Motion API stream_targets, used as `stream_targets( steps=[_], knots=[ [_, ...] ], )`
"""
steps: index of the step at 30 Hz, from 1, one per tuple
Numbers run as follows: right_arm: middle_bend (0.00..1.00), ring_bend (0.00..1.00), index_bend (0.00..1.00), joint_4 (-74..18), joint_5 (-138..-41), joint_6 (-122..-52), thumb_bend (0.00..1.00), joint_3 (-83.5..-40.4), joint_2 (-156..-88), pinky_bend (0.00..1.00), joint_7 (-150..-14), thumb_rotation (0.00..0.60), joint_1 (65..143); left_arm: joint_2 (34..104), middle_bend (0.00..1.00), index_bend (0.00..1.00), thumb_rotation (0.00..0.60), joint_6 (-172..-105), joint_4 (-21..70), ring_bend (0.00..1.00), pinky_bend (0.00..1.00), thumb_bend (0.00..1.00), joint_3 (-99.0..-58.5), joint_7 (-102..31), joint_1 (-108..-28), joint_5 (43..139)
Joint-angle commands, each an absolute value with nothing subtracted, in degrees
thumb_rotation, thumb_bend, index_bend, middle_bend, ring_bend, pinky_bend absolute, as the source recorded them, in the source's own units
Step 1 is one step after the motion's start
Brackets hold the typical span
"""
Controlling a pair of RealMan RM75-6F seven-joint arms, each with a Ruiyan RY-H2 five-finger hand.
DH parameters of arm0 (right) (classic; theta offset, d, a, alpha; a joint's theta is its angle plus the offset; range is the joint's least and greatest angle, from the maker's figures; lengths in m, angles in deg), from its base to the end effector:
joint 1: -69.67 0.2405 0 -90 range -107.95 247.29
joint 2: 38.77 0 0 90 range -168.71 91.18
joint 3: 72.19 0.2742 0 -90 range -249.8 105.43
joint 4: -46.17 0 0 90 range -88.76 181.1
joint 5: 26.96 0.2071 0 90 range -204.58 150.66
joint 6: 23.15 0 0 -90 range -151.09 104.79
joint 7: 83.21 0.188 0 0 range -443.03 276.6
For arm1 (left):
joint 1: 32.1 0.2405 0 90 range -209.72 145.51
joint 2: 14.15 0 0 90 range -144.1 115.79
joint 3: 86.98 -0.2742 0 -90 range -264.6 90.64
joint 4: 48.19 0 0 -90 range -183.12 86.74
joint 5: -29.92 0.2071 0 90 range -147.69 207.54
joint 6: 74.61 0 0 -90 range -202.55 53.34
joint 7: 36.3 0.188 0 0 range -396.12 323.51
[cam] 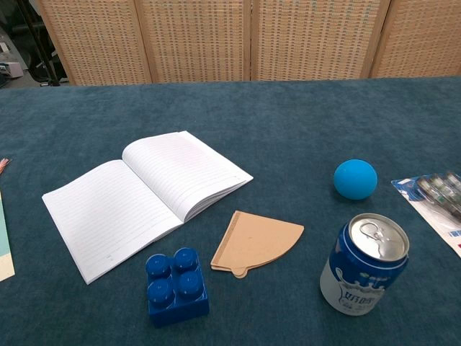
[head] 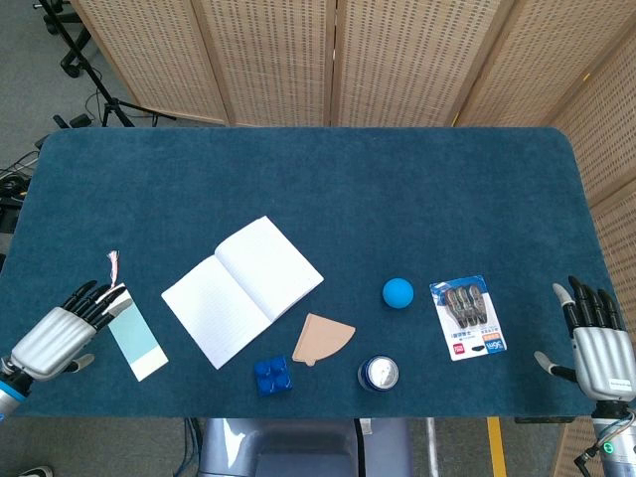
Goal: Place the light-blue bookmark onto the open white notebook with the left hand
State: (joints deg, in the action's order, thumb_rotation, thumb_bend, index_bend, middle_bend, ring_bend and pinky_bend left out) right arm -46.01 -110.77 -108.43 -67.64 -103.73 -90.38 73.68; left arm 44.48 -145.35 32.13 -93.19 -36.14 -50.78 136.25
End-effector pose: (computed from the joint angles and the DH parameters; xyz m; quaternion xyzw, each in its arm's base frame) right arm -0.3319 -0.2272 0.1733 0.5942 -0.3582 0.3545 0.6269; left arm -0.3171 0.2547 0.1332 -0.8355 -0.2334 -0.2479 0.4314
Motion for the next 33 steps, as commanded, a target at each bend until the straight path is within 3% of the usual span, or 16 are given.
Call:
stream_targets(
  steps=[1, 13, 33],
  knots=[
    [0.0, 0.0, 0.0, -45.94, -110.78, -108.51, 0.16, -67.61, -103.61, 0.0, -90.09, 0.6, 73.62, 45.11, 0.0, 0.05, 0.6, -144.61, 31.58, 0.0, 0.0, 0.17, -93.54, -35.55, -51.36, 136.51],
    [0.0, 0.0, 0.0, -45.61, -110.82, -108.88, 0.16, -67.37, -103.38, 0.0, -88.91, 0.6, 73.47, 47.49, 0.0, 0.2, 0.6, -141.86, 28.44, 0.0, 0.0, 0.17, -95.09, -34.88, -53.59, 136.81],
    [0.0, 0.0, 0.0, -45.33, -110.3, -108.51, 0.16, -67.16, -103.91, 0.0, -89.68, 0.6, 73.64, 53.55, 0.0, 0.23, 0.6, -141.28, 18.71, 0.0, 0.0, 0.17, -96.68, -33.14, -56.58, 138.63]
  ],
)
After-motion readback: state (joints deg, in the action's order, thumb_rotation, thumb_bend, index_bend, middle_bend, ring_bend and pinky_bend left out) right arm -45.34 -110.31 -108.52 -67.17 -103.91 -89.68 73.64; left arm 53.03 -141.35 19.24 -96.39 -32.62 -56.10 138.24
